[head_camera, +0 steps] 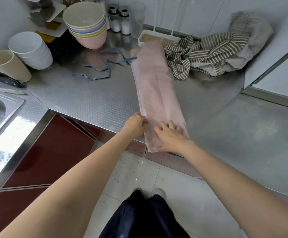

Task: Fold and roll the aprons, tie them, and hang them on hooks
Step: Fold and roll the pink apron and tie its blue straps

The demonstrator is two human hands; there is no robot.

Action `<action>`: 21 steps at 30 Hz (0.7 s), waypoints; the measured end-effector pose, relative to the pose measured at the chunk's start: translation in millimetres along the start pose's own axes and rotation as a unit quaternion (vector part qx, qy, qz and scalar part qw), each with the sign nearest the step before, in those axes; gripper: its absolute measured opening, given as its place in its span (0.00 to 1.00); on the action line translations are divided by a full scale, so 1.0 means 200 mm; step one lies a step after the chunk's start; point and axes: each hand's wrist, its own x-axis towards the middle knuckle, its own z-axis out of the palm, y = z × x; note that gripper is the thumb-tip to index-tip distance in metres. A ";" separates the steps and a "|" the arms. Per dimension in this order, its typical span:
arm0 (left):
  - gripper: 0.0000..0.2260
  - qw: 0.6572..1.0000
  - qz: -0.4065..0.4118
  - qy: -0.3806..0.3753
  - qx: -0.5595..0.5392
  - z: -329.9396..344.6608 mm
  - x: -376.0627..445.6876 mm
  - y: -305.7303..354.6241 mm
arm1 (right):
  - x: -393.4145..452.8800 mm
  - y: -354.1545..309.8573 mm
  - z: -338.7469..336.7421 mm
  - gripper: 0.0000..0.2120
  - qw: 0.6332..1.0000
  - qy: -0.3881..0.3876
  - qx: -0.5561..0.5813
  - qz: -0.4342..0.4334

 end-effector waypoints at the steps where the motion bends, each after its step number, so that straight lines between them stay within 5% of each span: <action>1: 0.16 1.000 0.000 0.009 -0.006 -0.01 0.00 0.00 | 0.00 -0.01 0.01 0.25 1.000 0.005 -0.013 -0.003; 7: 0.14 0.994 -0.033 0.002 -0.108 -0.02 -0.02 0.03 | 0.01 0.01 0.02 0.12 0.996 0.088 0.009 -0.033; 12: 0.08 0.977 -0.100 -0.011 -0.188 -0.01 0.02 0.06 | -0.04 0.04 0.05 0.11 0.993 0.028 -0.009 -0.116; 16: 0.17 0.963 -0.167 0.034 -0.207 0.02 0.06 0.11 | -0.03 0.04 0.03 0.08 0.991 0.024 -0.022 -0.129; 21: 0.12 0.962 -0.202 0.041 -0.176 0.00 0.06 0.09 | 0.07 0.12 -0.06 0.15 0.987 0.102 0.119 -0.034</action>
